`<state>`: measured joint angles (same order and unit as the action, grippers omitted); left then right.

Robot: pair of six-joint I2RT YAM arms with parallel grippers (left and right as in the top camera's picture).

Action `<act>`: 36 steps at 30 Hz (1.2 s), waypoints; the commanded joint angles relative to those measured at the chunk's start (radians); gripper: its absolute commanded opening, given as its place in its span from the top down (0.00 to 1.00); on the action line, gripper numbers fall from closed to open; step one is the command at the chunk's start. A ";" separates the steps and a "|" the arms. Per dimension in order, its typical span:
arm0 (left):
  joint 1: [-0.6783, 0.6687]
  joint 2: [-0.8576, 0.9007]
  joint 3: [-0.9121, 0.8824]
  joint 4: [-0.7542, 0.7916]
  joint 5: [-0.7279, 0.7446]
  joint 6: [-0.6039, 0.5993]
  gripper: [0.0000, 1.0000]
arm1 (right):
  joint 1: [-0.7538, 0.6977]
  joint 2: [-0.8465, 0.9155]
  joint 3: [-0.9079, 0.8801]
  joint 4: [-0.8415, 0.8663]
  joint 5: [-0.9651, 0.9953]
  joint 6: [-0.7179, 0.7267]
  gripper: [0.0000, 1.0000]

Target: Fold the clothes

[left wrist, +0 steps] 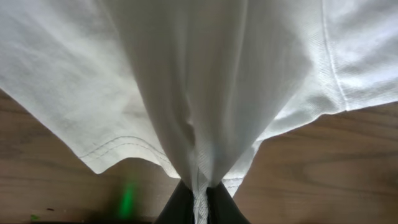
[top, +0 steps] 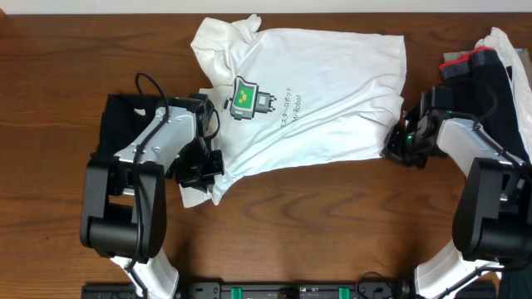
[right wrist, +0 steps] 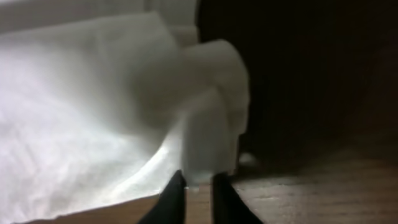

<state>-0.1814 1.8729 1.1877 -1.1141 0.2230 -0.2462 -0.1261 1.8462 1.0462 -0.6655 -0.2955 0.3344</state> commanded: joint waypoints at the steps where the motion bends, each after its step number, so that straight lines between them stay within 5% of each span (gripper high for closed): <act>1: 0.002 -0.009 -0.006 -0.004 0.002 0.021 0.94 | -0.003 0.026 -0.026 -0.027 0.049 0.013 0.99; 15: 0.002 -0.010 -0.006 -0.118 0.002 0.059 0.94 | -0.071 -0.302 -0.004 -0.284 0.467 0.048 0.99; 29: -0.059 -0.056 -0.006 -0.261 0.052 0.075 0.94 | -0.079 -0.366 -0.009 -0.401 0.464 0.032 0.98; 32: -0.095 -0.107 -0.006 -0.262 0.054 0.042 0.88 | -0.079 -0.366 -0.009 -0.400 0.450 0.033 0.73; 36: -0.113 -0.201 -0.006 -0.266 0.054 0.021 0.83 | -0.079 -0.367 -0.007 -0.361 0.391 0.028 0.66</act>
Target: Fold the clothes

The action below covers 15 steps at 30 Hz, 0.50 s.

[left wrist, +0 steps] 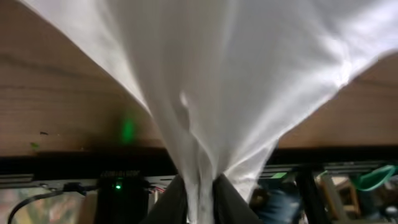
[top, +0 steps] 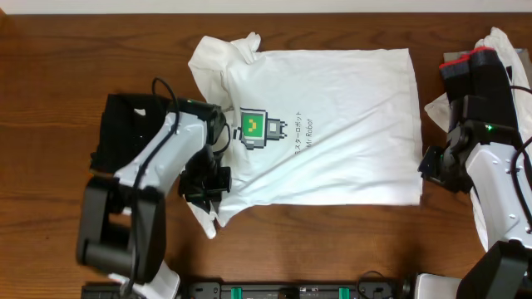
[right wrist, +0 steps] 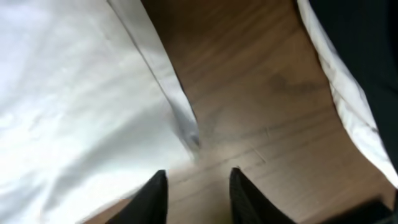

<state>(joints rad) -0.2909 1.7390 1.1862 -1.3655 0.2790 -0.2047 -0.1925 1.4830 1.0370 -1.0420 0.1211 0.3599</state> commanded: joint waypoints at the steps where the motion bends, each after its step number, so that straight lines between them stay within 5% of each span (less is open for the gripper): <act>1: -0.003 -0.096 -0.004 -0.019 -0.003 -0.022 0.78 | -0.013 -0.004 0.003 0.033 -0.048 -0.014 0.65; 4: 0.006 -0.182 -0.004 -0.020 -0.042 -0.022 0.76 | -0.013 -0.004 0.006 0.070 -0.111 -0.043 0.63; 9: 0.059 -0.284 -0.002 0.002 -0.135 -0.022 0.58 | -0.013 -0.004 0.006 0.119 -0.175 -0.061 0.60; 15: 0.101 -0.297 -0.002 -0.001 -0.135 -0.009 0.56 | -0.013 -0.004 0.006 0.122 -0.175 -0.061 0.58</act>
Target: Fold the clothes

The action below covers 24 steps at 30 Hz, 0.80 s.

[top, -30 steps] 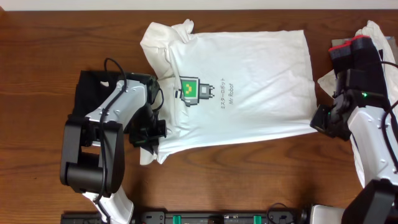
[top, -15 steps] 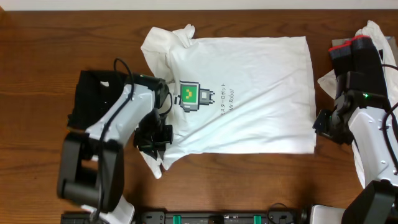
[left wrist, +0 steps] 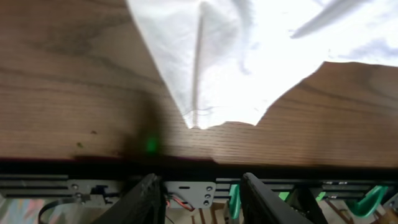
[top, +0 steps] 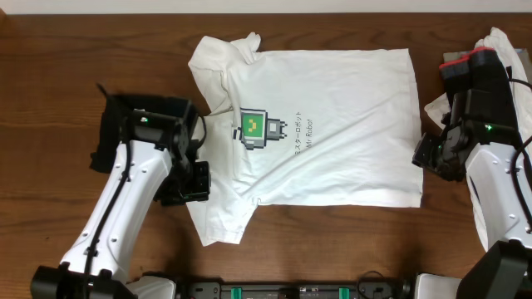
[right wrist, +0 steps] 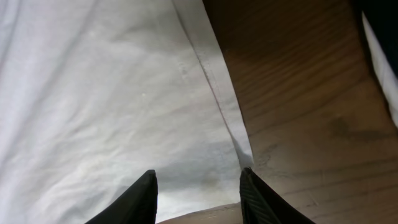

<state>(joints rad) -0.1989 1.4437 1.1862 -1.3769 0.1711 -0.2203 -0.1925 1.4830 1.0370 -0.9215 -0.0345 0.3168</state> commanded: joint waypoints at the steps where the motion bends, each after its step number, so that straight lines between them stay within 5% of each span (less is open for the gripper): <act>1: 0.009 -0.002 -0.002 0.032 -0.028 0.013 0.56 | -0.013 -0.004 0.006 0.002 -0.023 -0.018 0.58; 6: 0.009 -0.002 -0.002 0.247 -0.029 0.050 0.57 | -0.013 -0.004 0.006 0.019 -0.034 -0.018 0.57; 8: 0.009 -0.001 -0.002 0.371 -0.026 0.089 0.73 | -0.013 -0.004 0.006 0.040 -0.080 -0.019 0.63; 11: 0.009 0.018 -0.002 0.556 -0.026 0.160 0.79 | -0.008 -0.004 0.005 0.085 -0.196 -0.075 0.70; 14: 0.009 0.083 -0.002 0.695 -0.026 0.183 0.79 | -0.004 -0.003 0.005 0.134 -0.263 -0.086 0.73; 19: 0.009 0.256 -0.002 0.845 -0.023 0.240 0.78 | 0.004 0.037 0.005 0.214 -0.301 -0.086 0.65; 24: 0.009 0.382 -0.002 0.966 -0.023 0.247 0.56 | 0.025 0.116 0.005 0.257 -0.341 -0.086 0.60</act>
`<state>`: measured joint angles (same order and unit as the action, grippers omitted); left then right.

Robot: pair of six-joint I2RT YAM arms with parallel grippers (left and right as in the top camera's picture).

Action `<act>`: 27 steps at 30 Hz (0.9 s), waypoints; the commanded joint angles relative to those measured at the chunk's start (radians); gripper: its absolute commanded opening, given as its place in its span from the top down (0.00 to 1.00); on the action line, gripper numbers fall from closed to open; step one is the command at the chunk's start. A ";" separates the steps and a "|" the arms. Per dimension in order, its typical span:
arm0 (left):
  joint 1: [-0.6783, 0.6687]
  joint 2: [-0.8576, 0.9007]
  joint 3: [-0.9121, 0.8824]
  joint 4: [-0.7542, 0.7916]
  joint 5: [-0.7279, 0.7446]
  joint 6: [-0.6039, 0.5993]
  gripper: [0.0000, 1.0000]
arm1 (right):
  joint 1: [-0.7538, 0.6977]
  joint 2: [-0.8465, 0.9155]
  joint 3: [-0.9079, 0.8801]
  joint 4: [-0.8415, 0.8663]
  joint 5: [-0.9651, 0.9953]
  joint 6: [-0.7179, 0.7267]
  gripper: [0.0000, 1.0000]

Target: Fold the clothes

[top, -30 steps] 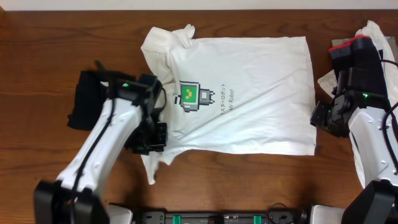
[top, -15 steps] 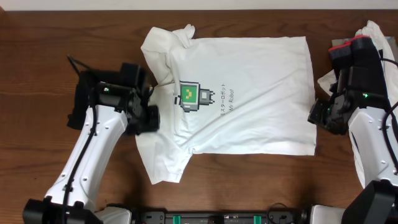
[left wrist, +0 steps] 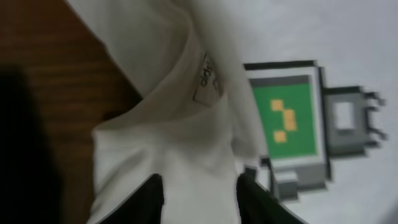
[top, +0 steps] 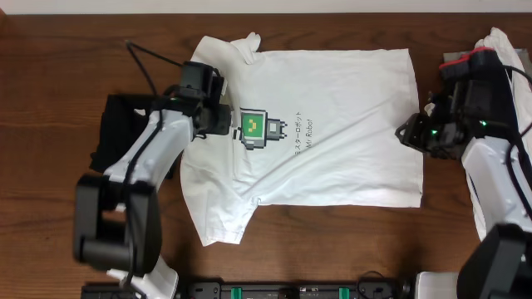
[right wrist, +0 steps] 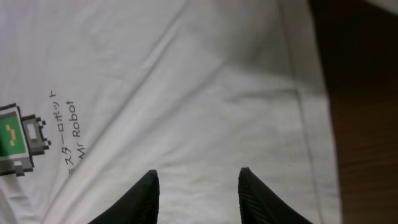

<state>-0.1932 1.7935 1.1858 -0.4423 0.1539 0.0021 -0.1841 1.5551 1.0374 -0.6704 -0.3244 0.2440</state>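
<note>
A white T-shirt point(top: 332, 124) lies spread flat on the wooden table point(top: 50, 66), with its collar to the left and its hem to the right. A green robot print point(top: 253, 126) and the words "Mr Robot" point(right wrist: 71, 134) face up. My left gripper point(top: 218, 116) hovers open over the collar and its label point(left wrist: 204, 78), beside the green robot print point(left wrist: 289, 118). My right gripper point(top: 413, 133) is open above the shirt's hem side. In the wrist views, neither the left gripper point(left wrist: 200, 199) nor the right gripper point(right wrist: 199, 196) has any cloth between its fingers. One sleeve point(top: 220, 220) points toward the front edge.
A black garment point(top: 116, 133) lies on the table under my left arm. At the far right there is a pile of white and black clothes point(top: 499, 50) with a red-topped item. Bare wood point(right wrist: 367, 93) shows past the hem.
My left gripper has gone from beside the near sleeve at the front edge to over the collar. My right gripper has moved from the hem's near corner farther back along the hem. The shirt is unchanged.
First both grippers were shut on the skewed, rumpled shirt, the left on its near shoulder side and the right on the hem corner. Then the shirt lay pulled straight with the right open. Then the left was open too. Both now hover over the flat shirt.
</note>
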 commanded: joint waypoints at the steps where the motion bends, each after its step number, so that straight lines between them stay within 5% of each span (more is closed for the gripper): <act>1: 0.003 0.045 -0.002 0.057 -0.006 0.027 0.55 | 0.021 0.058 0.005 0.009 -0.051 -0.013 0.59; 19: 0.003 0.140 -0.002 0.168 -0.016 0.144 0.47 | 0.054 0.152 0.005 0.070 -0.050 -0.013 0.60; 21: 0.004 0.145 -0.002 0.169 -0.017 0.145 0.57 | 0.053 0.152 0.005 0.075 -0.049 -0.013 0.60; 24: 0.005 0.145 -0.001 0.167 -0.055 0.140 0.88 | 0.053 0.152 0.005 0.078 -0.047 -0.013 0.60; 27: 0.009 0.136 0.018 0.121 -0.139 0.083 0.94 | 0.054 0.153 0.005 0.085 -0.031 -0.013 0.58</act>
<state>-0.1932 1.9327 1.1843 -0.2920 0.1093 0.1238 -0.1406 1.7008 1.0374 -0.5930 -0.3630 0.2436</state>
